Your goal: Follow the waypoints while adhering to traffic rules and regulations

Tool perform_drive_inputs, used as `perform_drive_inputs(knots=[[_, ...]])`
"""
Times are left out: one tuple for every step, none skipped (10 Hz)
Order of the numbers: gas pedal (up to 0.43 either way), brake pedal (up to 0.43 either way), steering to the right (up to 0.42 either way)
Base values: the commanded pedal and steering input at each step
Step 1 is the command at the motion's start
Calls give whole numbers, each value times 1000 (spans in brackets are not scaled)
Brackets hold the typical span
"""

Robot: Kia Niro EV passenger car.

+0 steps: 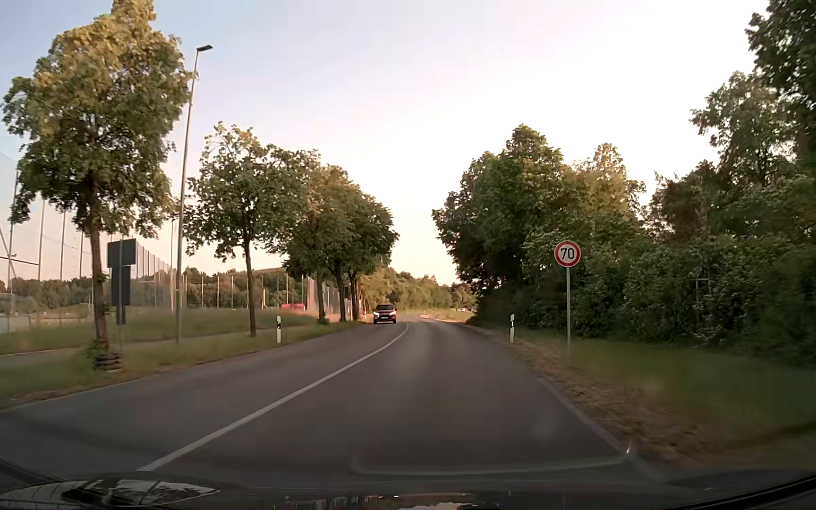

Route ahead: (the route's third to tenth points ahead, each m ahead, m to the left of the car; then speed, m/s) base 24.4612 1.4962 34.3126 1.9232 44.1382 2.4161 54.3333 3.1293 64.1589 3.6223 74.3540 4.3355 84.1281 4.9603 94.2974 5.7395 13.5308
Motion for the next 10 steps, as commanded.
perform_drive_inputs(knots=[[488,18,15],[488,18,5],[488,12,0],[488,12,-3],[488,18,-2],[488,12,-2],[488,18,-3],[488,18,-5],[488,12,-7],[488,12,-12]])
